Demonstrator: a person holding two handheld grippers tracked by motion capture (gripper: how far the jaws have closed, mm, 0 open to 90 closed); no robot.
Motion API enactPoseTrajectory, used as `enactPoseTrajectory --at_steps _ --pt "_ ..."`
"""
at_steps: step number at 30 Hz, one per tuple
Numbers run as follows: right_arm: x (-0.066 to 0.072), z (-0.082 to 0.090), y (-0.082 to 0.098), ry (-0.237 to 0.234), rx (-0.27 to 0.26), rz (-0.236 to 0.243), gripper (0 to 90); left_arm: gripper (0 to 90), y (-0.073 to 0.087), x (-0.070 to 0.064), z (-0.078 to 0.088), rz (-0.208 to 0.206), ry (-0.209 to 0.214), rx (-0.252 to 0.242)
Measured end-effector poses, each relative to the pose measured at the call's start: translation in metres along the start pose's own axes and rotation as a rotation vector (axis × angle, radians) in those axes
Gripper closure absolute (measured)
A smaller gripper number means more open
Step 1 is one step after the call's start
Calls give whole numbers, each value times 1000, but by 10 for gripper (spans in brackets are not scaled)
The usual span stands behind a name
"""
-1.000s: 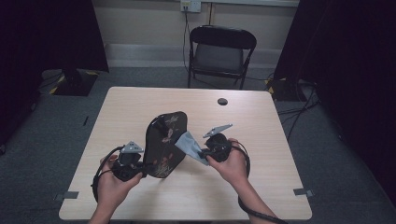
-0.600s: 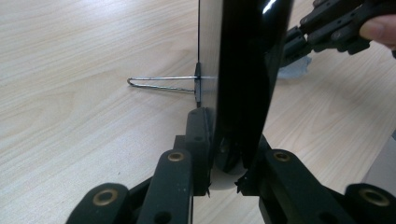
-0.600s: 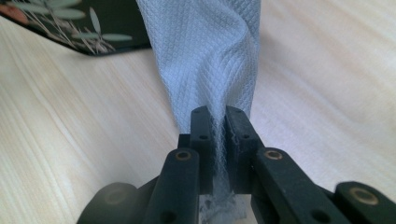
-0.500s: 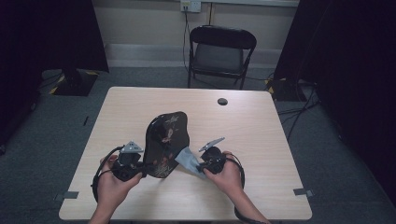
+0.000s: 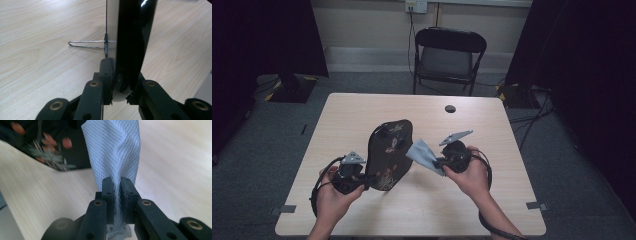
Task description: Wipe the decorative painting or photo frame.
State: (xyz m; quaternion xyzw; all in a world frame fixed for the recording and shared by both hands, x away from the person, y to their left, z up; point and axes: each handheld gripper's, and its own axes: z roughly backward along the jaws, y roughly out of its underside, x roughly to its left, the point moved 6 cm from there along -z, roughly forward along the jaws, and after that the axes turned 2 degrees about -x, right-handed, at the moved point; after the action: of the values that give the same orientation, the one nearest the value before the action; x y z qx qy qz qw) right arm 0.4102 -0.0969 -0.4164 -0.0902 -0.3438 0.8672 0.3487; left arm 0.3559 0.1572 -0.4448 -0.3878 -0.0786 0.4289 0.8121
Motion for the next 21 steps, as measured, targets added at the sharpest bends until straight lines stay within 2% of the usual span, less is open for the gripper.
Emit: enactPoseTrajectory --at_steps 5,11,15,21 --pt "3 26 -33 15 -62 30 833 789 0 0 0 2 0 0" --pt "10 39 -65 24 -115 57 833 789 0 0 0 -1 2 -1" --pt "11 28 -68 36 -87 70 833 789 0 0 0 -4 3 1" --pt "6 -1 -49 22 -35 44 833 789 0 0 0 -3 3 1"
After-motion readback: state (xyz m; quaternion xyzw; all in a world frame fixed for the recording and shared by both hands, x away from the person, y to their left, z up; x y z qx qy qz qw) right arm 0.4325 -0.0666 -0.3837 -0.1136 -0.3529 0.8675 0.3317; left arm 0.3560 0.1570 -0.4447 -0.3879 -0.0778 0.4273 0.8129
